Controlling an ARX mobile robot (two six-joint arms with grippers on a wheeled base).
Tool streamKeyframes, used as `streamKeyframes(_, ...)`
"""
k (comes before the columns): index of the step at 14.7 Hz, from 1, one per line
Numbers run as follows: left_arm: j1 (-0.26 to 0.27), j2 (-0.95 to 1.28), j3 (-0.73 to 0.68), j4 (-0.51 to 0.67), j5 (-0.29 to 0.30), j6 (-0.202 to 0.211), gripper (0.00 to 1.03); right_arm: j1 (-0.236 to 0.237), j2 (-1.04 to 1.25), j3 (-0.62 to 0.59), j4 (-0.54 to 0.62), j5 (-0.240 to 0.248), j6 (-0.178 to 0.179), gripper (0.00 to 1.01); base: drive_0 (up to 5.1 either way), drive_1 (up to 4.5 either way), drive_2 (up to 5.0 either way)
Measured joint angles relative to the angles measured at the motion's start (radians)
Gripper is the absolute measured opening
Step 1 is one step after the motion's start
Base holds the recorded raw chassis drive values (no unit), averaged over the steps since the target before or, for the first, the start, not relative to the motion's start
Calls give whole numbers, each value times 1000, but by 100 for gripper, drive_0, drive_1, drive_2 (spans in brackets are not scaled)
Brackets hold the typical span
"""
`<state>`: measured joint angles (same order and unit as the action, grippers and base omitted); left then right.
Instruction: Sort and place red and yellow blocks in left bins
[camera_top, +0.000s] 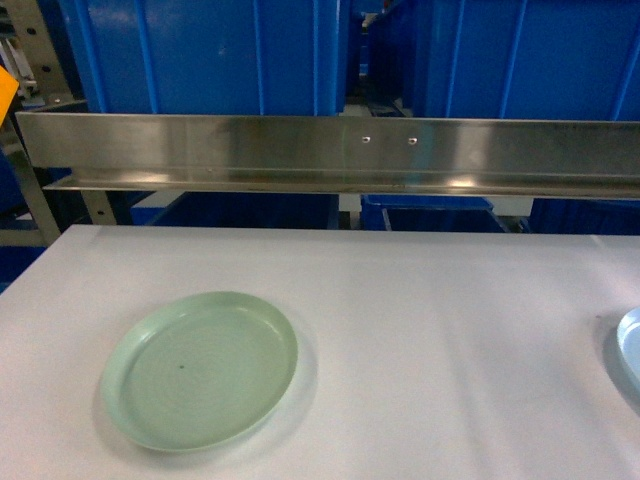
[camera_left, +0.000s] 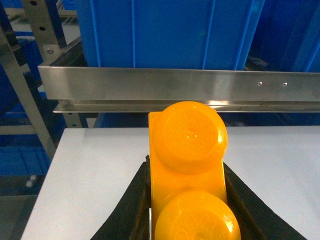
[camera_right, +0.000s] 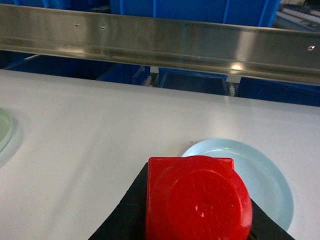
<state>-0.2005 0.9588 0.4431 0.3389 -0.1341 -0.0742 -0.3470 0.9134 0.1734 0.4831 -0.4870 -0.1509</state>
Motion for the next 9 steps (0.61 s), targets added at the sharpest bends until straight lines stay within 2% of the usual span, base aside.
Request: streamKeyframes(9,1,-1,0,0,-2,0,28,1,1,-1,-3,0,0,27,-500,245,245)
